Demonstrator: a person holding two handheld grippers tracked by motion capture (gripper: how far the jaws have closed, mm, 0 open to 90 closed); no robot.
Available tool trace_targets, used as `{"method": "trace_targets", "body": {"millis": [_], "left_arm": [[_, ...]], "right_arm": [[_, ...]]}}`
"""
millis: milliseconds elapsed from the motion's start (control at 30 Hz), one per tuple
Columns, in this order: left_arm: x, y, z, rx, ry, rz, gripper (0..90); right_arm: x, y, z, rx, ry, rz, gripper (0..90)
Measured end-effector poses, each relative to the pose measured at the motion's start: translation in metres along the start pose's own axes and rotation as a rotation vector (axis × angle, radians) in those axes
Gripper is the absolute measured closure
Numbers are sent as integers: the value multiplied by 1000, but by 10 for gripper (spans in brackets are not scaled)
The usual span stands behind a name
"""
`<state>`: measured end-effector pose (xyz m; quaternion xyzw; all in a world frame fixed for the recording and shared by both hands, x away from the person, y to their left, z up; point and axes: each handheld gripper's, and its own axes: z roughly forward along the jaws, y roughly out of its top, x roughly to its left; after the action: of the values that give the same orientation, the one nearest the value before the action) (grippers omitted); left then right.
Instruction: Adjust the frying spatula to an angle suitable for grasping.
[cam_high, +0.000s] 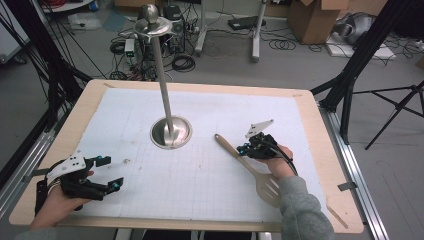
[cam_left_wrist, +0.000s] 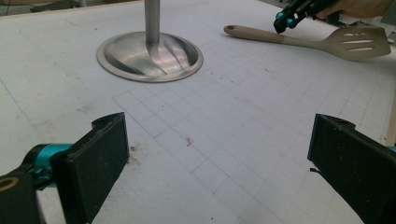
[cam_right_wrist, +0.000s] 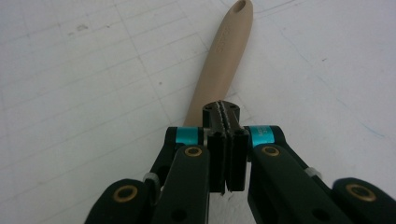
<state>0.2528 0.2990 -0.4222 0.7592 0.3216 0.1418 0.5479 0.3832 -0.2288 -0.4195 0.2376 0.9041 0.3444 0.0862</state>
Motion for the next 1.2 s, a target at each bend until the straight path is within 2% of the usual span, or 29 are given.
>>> {"method": "trace_targets", "body": {"millis": [133, 300, 433, 500, 767, 1200], "left_arm": [[0, 0, -1, -5, 1, -4, 59], [0, 2, -1, -12, -1, -4, 59], [0, 2, 2, -7, -8, -1, 59], [0, 3, 4, -5, -12, -1, 59], [1, 3, 7, -1, -18, -1, 59], [1, 2, 7, -2, -16, -4, 59]], "right_arm": [[8, -2, -12, 17, 31, 3, 898], [23, -6, -21, 52, 81, -38, 898], [32, -14, -18, 154, 103, -70, 898], [33, -19, -15, 185, 100, -79, 899], [32, -23, -16, 180, 108, -57, 899], [30, -27, -21, 189, 131, -64, 899]]}}
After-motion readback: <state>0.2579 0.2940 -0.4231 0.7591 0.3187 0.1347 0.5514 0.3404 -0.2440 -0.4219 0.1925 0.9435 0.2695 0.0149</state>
